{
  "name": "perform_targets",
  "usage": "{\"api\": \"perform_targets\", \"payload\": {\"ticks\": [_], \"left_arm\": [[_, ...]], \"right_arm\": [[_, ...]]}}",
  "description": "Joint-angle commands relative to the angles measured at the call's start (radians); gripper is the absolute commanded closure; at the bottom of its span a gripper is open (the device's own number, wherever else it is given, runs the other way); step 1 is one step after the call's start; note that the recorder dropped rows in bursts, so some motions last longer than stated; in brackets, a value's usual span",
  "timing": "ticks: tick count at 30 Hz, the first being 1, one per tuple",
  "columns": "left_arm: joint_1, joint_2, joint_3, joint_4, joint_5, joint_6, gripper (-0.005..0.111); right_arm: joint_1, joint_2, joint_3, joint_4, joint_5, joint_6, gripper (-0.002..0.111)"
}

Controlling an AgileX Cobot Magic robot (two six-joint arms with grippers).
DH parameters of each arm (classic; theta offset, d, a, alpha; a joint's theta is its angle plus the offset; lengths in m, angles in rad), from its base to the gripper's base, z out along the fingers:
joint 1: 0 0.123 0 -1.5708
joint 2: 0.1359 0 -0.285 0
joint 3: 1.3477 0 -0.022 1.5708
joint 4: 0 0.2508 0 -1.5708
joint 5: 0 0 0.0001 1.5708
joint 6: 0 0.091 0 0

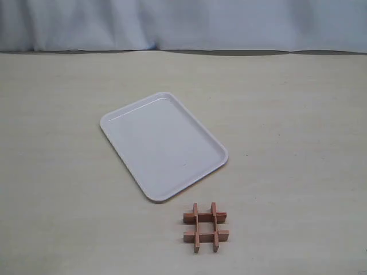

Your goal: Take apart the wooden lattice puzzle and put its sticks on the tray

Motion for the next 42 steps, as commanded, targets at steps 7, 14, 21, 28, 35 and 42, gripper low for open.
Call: {"api": "perform_targets", "payload": {"ticks": [7,14,21,28,35,42], "left_arm": [[-0.009,-0.001,0.004,-0.002,-0.01,0.0,0.107],[-0.009,-0.001,0.004,-0.002,-0.01,0.0,0.107],[-0.009,-0.001,0.004,-0.002,-0.01,0.0,0.107],[-0.009,-0.001,0.004,-0.002,-0.01,0.0,0.107],[-0.009,-0.001,0.004,-0.002,-0.01,0.0,0.107],[-0.009,-0.001,0.004,-0.002,-0.01,0.0,0.107]], "right_arm": [[-0.009,-0.004,0.001,0.003,0.0,-0.016,0.104],[-0.009,-0.004,0.001,0.003,-0.032,-0.016,0.104],[-0.009,-0.004,0.001,0.003,-0.281,-0.016,0.104],[-0.009,-0.004,0.001,0.004,-0.62,-0.009,0.104],[-0.009,-0.004,0.001,-0.011,-0.492,0.427,0.104],[-0.009,0.228,-0.152,-0.084,-0.571,0.501,0.104]]}}
